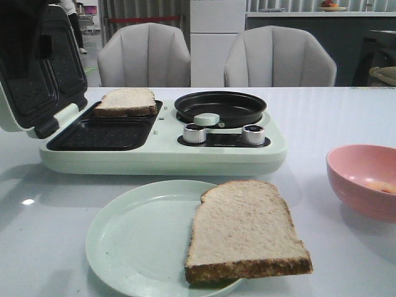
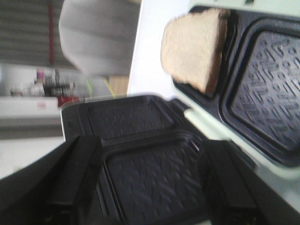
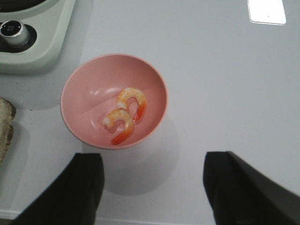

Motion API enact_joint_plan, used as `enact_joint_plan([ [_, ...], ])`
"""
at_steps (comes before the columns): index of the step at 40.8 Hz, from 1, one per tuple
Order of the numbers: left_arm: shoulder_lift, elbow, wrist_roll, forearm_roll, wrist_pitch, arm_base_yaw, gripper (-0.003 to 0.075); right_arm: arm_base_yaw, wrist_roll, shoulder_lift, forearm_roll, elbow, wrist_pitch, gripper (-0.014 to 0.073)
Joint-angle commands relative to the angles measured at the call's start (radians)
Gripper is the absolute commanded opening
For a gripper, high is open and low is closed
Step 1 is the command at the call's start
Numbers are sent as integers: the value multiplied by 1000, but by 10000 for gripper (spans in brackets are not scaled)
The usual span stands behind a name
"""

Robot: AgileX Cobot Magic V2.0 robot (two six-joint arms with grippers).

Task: Make breakfast with bread and shrimp
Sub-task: 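Withdraw the left gripper from the sandwich maker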

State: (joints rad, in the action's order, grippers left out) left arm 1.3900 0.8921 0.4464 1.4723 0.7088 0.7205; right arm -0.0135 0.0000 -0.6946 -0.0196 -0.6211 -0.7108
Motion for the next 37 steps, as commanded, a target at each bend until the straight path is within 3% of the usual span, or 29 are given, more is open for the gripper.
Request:
enact_joint_plan([
  [1,-67,48,-165,-291,188,80,489,-2,-7,-1,-1,-32,70,556],
  [5,-118,54,-310,-562,258,141,489,-2,-7,-1,-1,-32,70,556],
  [16,-413,54,-344,-1142,238,188,489,-2,-7,-1,-1,-32,70,556],
  [24,-649,54,-344,-1315,226,188,489,-2,-7,-1,-1,-32,70,556],
  [37,-876,36,-344,-1403,222,188,489,-2,-7,-1,-53,-32,61,556],
])
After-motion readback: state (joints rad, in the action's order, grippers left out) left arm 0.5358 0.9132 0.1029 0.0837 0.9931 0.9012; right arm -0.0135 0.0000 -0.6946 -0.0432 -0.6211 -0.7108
